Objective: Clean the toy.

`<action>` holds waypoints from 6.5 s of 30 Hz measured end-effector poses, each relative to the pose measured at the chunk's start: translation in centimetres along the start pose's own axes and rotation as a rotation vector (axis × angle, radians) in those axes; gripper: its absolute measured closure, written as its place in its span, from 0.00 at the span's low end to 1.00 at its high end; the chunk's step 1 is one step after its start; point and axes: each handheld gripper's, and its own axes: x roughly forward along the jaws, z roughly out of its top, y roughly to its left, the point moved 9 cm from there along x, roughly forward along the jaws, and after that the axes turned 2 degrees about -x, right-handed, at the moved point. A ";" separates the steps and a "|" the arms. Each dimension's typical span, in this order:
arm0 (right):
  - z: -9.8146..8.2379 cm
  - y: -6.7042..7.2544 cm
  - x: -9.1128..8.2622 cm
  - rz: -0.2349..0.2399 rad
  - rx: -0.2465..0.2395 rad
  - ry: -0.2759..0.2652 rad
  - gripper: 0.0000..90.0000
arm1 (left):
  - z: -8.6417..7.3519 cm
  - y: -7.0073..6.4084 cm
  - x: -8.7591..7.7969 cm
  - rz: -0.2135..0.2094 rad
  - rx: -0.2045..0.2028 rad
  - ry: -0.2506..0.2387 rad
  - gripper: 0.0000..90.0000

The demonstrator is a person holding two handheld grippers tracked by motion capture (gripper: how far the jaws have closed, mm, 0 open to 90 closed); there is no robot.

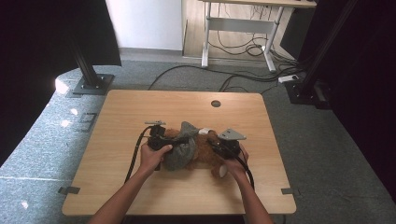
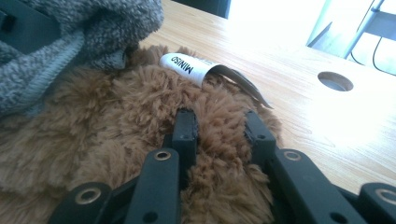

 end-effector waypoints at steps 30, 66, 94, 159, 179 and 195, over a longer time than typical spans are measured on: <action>-2.7 6.3 -4.6 0.182 -0.058 -0.059 0.77 | -0.7 -5.9 2.1 0.008 0.096 0.128 0.78; -4.9 6.6 -4.7 0.237 0.113 0.097 0.34 | -5.5 0.5 -6.3 0.009 -0.008 0.004 0.80; -4.2 1.1 -0.9 -0.045 0.099 0.022 0.69 | -3.3 1.3 -2.2 0.130 0.117 -0.017 0.81; -4.9 5.0 -3.8 0.224 0.050 0.099 0.65 | -2.9 -4.0 2.5 0.004 0.128 0.063 0.80; -5.6 5.2 -4.2 0.271 0.046 0.085 0.75 | -1.1 4.0 -8.2 0.030 -0.073 -0.136 0.80; -5.7 5.1 -4.2 0.265 0.050 0.082 0.76 | -3.7 11.5 -8.5 0.291 -0.152 -0.059 0.80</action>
